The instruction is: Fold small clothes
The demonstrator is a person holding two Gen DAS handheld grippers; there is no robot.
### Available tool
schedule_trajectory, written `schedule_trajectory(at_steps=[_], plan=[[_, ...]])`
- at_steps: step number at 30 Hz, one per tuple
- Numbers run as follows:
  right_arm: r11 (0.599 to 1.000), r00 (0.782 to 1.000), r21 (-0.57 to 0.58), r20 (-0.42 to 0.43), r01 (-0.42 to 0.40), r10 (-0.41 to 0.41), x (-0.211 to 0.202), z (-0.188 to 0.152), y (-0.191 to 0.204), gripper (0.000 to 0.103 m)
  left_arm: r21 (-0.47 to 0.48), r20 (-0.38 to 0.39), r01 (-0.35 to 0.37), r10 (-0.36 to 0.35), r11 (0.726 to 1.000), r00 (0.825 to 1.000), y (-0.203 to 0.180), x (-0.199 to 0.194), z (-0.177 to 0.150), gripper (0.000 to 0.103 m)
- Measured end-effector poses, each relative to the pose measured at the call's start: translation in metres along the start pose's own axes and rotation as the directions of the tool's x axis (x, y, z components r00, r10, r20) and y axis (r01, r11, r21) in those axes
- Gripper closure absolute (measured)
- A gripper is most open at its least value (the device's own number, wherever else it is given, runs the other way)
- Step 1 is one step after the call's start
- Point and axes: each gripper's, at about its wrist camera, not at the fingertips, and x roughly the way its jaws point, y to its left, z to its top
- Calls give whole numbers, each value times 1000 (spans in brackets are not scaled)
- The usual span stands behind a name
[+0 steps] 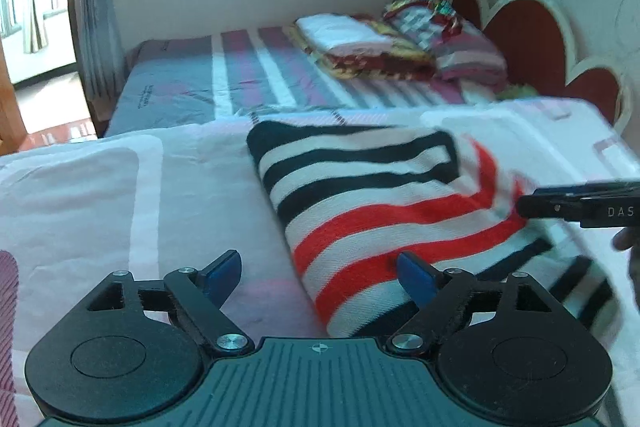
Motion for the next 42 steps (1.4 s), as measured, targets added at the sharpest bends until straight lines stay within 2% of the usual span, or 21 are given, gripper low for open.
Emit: schedule_trajectory(at_steps=[2, 4, 6, 8, 9, 11, 13, 15, 18, 21, 27, 29, 31, 33, 36, 38, 39, 42], plan=[[997, 999, 53, -1, -53, 53, -8, 0, -11, 37, -54, -5, 59, -59, 997, 998, 11, -6, -5, 12], [986, 993, 127, -22, -109, 113, -13, -1, -28, 36, -163, -27, 163, -169, 973, 985, 27, -6, -11, 12], [958, 979, 227, -67, -173, 193, -10, -2, -50, 36, -254, -36, 248, -266, 935, 963, 45, -2, -18, 12], [922, 959, 326, -120, -208, 259, -3, -6, -72, 35, -350, -50, 326, -365, 878, 930, 60, 6, -27, 18], [907, 949, 361, -138, -217, 282, -1, -8, -81, 34, -388, -59, 351, -403, 852, 913, 66, 10, -31, 22], [877, 927, 416, -172, -239, 334, 6, -14, -93, 30, -429, -78, 388, -461, 816, 884, 69, 20, -40, 23], [841, 898, 462, -180, -283, 401, 12, -22, -100, 30, -439, -115, 394, -485, 808, 867, 66, 31, -47, 24], [820, 883, 481, -172, -310, 436, 16, -27, -102, 30, -458, -99, 414, -508, 787, 855, 64, 37, -51, 24], [799, 870, 496, -156, -340, 467, 22, -27, -100, 30, -469, -86, 419, -512, 777, 854, 61, 43, -47, 24], [810, 860, 460, -168, -363, 481, 31, -20, -86, 22, -456, -86, 419, -508, 785, 857, 56, 48, -41, 23], [824, 851, 410, -180, -391, 494, 38, -12, -66, 24, -441, -100, 411, -499, 798, 861, 55, 47, -38, 24], [819, 841, 412, -192, -399, 506, 36, -12, -71, 35, -436, -107, 408, -496, 802, 862, 56, 46, -37, 24], [812, 839, 436, -197, -389, 508, 35, -16, -83, 52, -438, -101, 408, -495, 801, 863, 54, 48, -37, 23], [790, 833, 466, -175, -399, 524, 40, -18, -87, 50, -418, -98, 397, -475, 817, 875, 45, 52, -33, 23], [814, 853, 424, -158, -396, 497, 40, -17, -77, 50, -394, -98, 383, -452, 836, 886, 36, 56, -27, 23], [826, 862, 400, -145, -398, 486, 39, -20, -76, 55, -399, -96, 392, -463, 829, 881, 38, 56, -27, 23], [822, 862, 407, -140, -399, 488, 38, -23, -80, 61, -411, -91, 398, -471, 820, 877, 42, 55, -28, 24], [798, 848, 431, -125, -421, 515, 38, -29, -91, 66, -439, -81, 395, -473, 807, 877, 55, 49, -35, 33]])
